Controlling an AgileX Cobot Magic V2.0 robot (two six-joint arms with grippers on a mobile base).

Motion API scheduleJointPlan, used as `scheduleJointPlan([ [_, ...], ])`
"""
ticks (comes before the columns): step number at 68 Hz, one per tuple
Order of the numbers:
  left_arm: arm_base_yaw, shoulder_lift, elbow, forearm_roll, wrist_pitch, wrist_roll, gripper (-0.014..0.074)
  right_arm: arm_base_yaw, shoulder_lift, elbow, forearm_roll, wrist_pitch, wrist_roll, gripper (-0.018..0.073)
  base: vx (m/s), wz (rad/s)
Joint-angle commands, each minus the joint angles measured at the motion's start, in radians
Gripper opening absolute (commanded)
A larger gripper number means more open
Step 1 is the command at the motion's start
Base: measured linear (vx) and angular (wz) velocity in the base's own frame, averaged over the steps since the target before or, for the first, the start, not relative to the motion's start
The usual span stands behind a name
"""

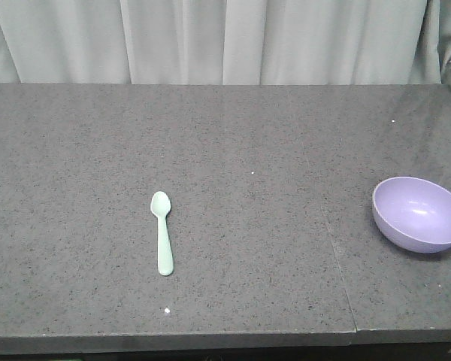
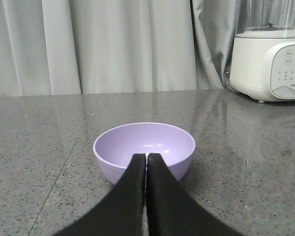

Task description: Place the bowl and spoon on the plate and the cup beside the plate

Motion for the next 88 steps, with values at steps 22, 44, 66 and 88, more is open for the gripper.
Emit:
scheduleJointPlan([
  [22, 0.0, -0.017, 0.03, -0.001, -0.07, -0.008, -0.0006, -0.007, -0.011, 0.014, -0.007, -0.069, -0.001, -0.0005, 0.0, 0.0],
  [44, 0.0, -0.017, 0.03, -0.001, -0.07, -0.008, -0.0006, -0.007, -0.011, 0.014, -0.007, -0.069, -0.001, -0.0005, 0.0, 0.0],
  [66, 0.0, -0.017, 0.03, -0.001, -0.07, -0.008, -0.0006, -0.007, -0.011, 0.014, -0.007, -0.069, -0.001, -0.0005, 0.0, 0.0],
  [88, 0.0, -0.017, 0.03, -0.001, -0.07, -0.008, -0.0006, -0.007, -0.011, 0.014, -0.007, -0.069, -0.001, -0.0005, 0.0, 0.0],
])
